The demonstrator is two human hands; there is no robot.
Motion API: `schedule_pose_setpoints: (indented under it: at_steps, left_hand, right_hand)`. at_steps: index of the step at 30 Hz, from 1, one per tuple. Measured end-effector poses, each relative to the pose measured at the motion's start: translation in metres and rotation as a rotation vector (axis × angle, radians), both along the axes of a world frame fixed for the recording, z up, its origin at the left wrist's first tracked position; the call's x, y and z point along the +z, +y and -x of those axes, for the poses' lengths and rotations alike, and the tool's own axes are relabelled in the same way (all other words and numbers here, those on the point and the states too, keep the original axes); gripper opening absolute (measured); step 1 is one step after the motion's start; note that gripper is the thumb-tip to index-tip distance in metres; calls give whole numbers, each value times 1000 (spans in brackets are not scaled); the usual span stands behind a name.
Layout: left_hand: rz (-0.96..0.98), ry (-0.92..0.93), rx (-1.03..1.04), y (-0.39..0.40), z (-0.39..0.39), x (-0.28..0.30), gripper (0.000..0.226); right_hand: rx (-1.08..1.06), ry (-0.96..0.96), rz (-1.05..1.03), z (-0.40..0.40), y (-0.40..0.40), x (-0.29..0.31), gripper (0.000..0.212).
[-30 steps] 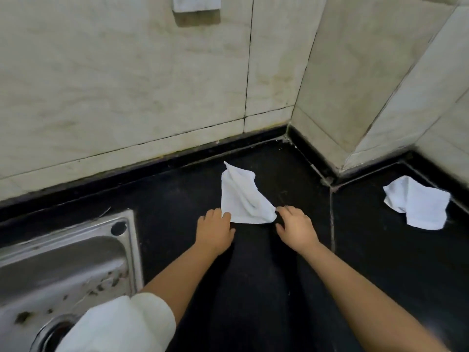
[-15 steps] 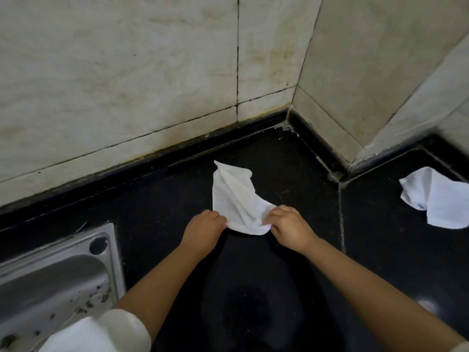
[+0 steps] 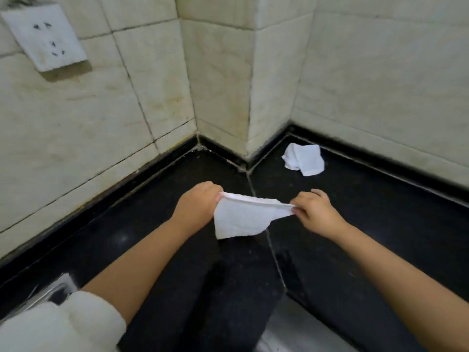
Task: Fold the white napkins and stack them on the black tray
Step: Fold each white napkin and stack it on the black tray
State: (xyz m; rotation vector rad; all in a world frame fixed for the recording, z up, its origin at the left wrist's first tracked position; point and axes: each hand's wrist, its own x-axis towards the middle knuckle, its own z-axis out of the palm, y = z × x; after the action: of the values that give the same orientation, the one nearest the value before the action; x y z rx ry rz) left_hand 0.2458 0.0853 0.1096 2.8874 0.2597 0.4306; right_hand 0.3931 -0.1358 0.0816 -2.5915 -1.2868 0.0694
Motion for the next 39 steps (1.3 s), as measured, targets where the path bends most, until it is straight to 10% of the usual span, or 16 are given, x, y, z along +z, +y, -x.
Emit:
schedule_pose_setpoints:
  at_steps: [12, 17, 22, 30, 34, 39]
  left_hand:
    - [325, -105, -185, -249, -165, 42, 30]
    - [380, -105, -306, -313, -190, 23, 28]
    - [212, 196, -467, -324, -181, -38, 25]
    - [118, 1260, -665, -337, -157, -94, 16]
    - [82, 1332, -680, -351, -166, -93, 32]
    - [183, 874, -569, -364, -194, -93, 22]
  right_hand:
    - [-775, -397, -284, -63, -277, 76, 17]
    - [-691, -532, -249, -50, -352, 56, 27]
    - [-570, -75, -13, -9, -392, -7, 24]
    - [-533, 1095, 360, 29, -401, -63, 21]
    - [-578, 1161, 430, 24, -404, -66, 19]
    - [-855, 740, 166, 18, -418, -74, 24]
